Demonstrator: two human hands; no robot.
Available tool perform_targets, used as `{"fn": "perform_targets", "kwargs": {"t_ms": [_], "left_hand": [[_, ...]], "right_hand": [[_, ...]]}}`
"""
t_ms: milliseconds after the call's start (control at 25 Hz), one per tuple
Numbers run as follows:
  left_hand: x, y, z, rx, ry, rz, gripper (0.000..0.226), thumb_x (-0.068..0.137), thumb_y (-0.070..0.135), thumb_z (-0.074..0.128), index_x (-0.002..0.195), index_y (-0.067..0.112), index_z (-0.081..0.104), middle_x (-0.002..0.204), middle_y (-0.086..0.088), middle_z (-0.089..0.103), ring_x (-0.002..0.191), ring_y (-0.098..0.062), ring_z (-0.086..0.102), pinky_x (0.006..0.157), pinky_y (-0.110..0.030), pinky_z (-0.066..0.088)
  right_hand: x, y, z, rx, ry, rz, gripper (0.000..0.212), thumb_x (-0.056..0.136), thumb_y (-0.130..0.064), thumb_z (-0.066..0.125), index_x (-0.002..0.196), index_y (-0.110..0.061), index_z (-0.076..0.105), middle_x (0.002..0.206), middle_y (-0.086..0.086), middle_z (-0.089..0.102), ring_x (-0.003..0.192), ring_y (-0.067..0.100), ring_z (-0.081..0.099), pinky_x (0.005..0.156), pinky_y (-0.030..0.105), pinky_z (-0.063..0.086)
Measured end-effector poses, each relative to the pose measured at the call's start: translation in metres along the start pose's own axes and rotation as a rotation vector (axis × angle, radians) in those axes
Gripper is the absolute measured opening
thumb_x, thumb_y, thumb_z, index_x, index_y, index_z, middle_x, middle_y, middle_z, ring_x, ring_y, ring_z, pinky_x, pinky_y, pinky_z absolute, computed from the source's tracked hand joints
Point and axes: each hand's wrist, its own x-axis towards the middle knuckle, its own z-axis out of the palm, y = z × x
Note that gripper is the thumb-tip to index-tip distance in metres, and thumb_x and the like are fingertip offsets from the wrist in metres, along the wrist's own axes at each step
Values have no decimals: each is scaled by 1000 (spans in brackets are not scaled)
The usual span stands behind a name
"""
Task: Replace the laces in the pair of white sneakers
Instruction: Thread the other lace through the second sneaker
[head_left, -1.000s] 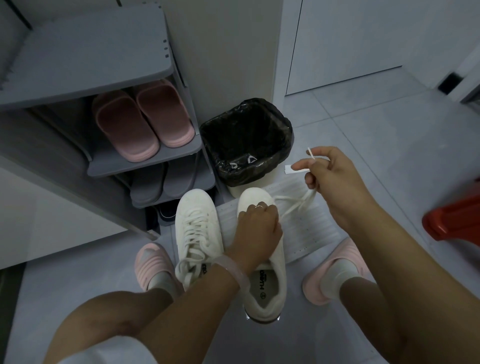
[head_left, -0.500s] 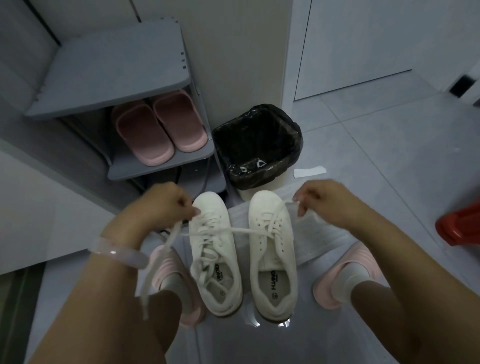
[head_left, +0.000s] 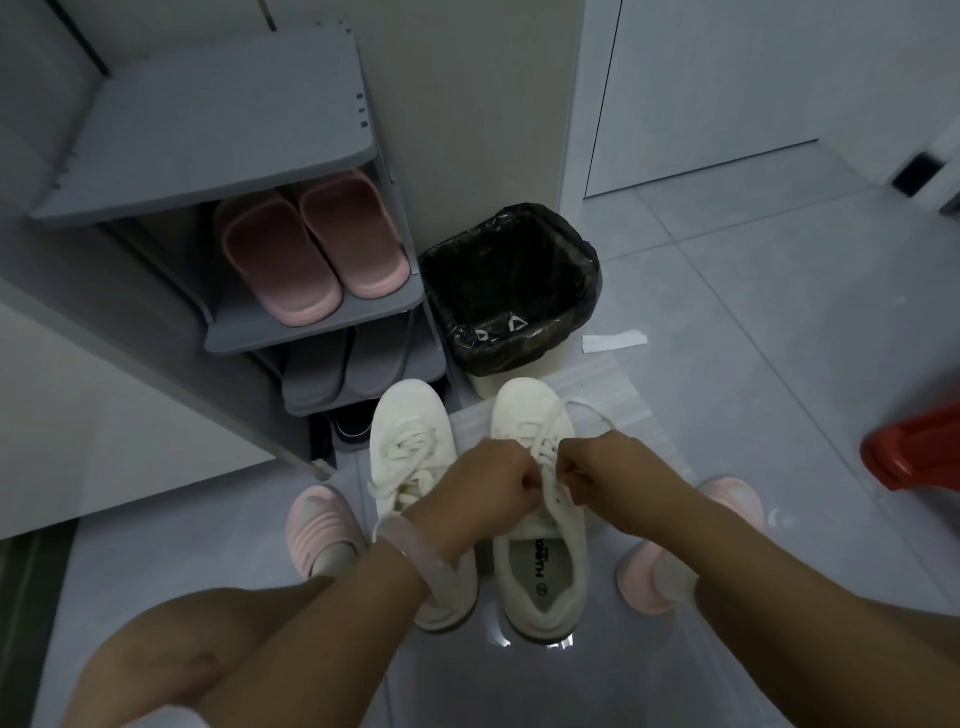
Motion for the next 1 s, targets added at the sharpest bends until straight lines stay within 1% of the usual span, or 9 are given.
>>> {"fn": "perform_targets", "kwargs": {"t_ms": [120,200,320,440,520,680,800,920,1000], "left_hand": [[5,-4,16,-54,7,-28,26,86,11,50,101,11,72,96,-9,70,90,-22,62,76,-30,48],[5,-2,25,-99,92,-56,23,88,16,52,97,11,73,92,-8,70,86,-21,63,71,-28,46],[5,1,30,-145,246,-88,23,88,15,52,91,6,73,87,-12,68,80,-20,60,64,-22,39],[9,-4,20,-175,315,-83,25,89,6,49,99,3,71,96,-14,66,91,-23,57,67,-19,31],[12,-10,17,-183,270,-66,24,88,6,50,102,3,70,96,-11,67,92,-22,58,69,-14,30],[15,-14,22,-151,136,-10,24,82,19,57,82,1,73,78,-16,67,73,-25,60,64,-31,44],[11,-8,23,-225,225,6,18,84,18,61,80,5,74,64,-4,58,56,-6,46,55,-14,34],[9,-2,26,-225,273,-13,20,87,22,58,89,9,73,63,10,39,64,-7,41,57,-20,25],[11,-3,29,-196,247,-26,21,88,22,56,92,12,73,67,7,40,73,-11,44,64,-20,26]], "right_hand": [[-2,1,15,74,61,47,13,92,-18,44,99,-11,52,93,9,65,83,25,60,75,36,50],[-4,3,21,224,128,153,9,92,-22,50,93,-12,49,89,8,67,81,24,61,74,36,50],[-2,3,26,360,238,224,8,88,-19,56,83,-13,55,83,8,69,76,22,62,72,37,52],[1,-1,26,511,306,231,8,86,-14,60,79,-11,61,80,8,69,73,20,64,73,38,54],[3,-3,26,485,287,233,7,86,-14,58,83,-10,62,82,7,69,75,21,64,73,37,53],[1,0,28,396,267,190,6,88,-14,55,81,-14,56,82,5,66,74,19,61,70,34,51],[2,2,24,334,285,170,8,91,-14,51,90,-10,57,85,7,66,77,20,60,70,33,49],[4,2,22,316,314,127,9,91,-10,49,93,-7,57,79,4,59,70,15,53,63,24,42],[4,6,23,400,315,145,4,88,-9,54,87,-8,58,77,1,58,63,8,49,58,16,39]]}}
